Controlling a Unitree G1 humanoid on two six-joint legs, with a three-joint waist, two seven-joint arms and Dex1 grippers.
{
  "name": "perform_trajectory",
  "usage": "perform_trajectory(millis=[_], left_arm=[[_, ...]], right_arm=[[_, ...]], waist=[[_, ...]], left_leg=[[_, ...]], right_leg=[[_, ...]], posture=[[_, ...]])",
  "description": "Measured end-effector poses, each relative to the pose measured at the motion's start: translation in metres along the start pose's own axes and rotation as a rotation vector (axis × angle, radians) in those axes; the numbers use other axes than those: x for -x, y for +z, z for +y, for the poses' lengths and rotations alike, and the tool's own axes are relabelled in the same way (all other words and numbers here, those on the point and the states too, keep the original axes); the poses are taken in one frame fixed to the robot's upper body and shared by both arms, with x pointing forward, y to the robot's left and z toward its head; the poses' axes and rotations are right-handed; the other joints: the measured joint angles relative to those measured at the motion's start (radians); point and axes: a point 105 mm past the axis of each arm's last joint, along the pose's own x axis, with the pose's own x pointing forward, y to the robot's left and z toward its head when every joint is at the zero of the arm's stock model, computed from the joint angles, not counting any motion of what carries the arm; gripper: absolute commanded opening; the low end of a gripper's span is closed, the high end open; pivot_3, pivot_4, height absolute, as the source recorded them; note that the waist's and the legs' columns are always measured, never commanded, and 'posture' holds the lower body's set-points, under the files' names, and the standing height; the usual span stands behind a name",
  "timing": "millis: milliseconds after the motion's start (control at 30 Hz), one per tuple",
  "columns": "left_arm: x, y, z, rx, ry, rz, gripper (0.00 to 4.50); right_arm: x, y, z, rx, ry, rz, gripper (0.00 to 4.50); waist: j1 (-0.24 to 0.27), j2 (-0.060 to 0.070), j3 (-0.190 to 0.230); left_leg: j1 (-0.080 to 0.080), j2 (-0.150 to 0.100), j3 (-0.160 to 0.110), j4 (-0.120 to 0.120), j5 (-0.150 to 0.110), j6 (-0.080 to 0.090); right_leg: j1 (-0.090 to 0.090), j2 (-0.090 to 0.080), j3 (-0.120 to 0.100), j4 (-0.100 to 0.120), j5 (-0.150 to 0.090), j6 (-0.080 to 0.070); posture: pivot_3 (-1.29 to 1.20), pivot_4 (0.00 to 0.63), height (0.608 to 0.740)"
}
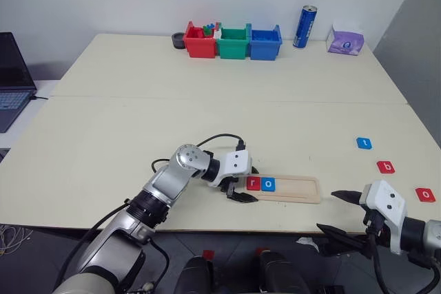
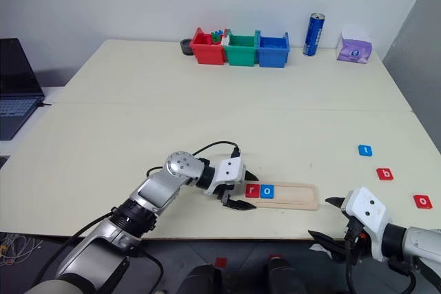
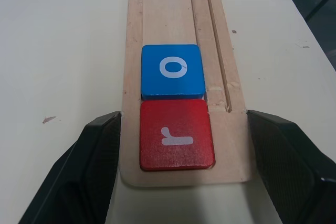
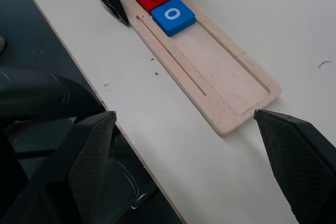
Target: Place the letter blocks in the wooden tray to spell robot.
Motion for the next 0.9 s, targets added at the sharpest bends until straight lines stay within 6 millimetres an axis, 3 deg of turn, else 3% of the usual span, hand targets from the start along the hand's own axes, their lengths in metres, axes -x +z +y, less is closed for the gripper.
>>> perform_trajectory(millis=[100, 133, 200, 667, 900], left_arm=[[0.0, 0.0, 0.0, -0.008, -0.001, 0.002, 3.39], [0.0, 0.0, 0.0, -0.013, -0.003, 0.0, 4.13], [0.0, -0.002, 0.0, -0.01, -0.011, 0.007, 4.46], [0.002, -0.002, -0.004, -0.034, -0.031, -0.011, 4.46], [0.016, -0.009, -0.003, -0.019, 0.011, -0.001, 4.46]], right_arm=[[-0.001, 0.004, -0.002, 0.014, -0.006, -0.012, 4.5], [-0.001, 0.004, -0.002, 0.015, -0.006, -0.013, 4.5], [-0.001, 0.005, -0.003, 0.016, -0.008, -0.013, 4.5], [-0.002, 0.015, -0.007, 0.025, -0.005, -0.04, 4.5], [0.003, 0.019, -0.016, 0.027, -0.03, -0.058, 4.5]], waist=[[0.0, 0.0, 0.0], [0.0, 0.0, 0.0], [0.0, 0.0, 0.0], [0.0, 0.0, 0.0], [-0.001, 0.0, 0.0]], left_leg=[[0.0, 0.0, 0.0, 0.0, 0.0, 0.0], [0.0, 0.0, 0.0, 0.0, 0.0, 0.0], [0.0, 0.0, 0.0, 0.0, 0.0, 0.0], [0.0, 0.0, 0.0, 0.0, 0.0, 0.0], [0.0, 0.0, 0.0, 0.0, 0.0, 0.0]], right_leg=[[0.0, 0.0, 0.0, 0.0, 0.0, 0.0], [0.0, 0.0, 0.0, 0.0, 0.0, 0.0], [0.0, 0.0, 0.0, 0.0, 0.0, 0.0], [0.0, 0.0, 0.0, 0.0, 0.0, 0.0], [0.0, 0.0, 0.0, 0.0, 0.0, 0.0]], posture=[[0.0, 0.15, 0.74], [0.0, 0.15, 0.74], [0.0, 0.15, 0.74], [0.0, 0.15, 0.74], [0.0, 0.15, 0.74]])
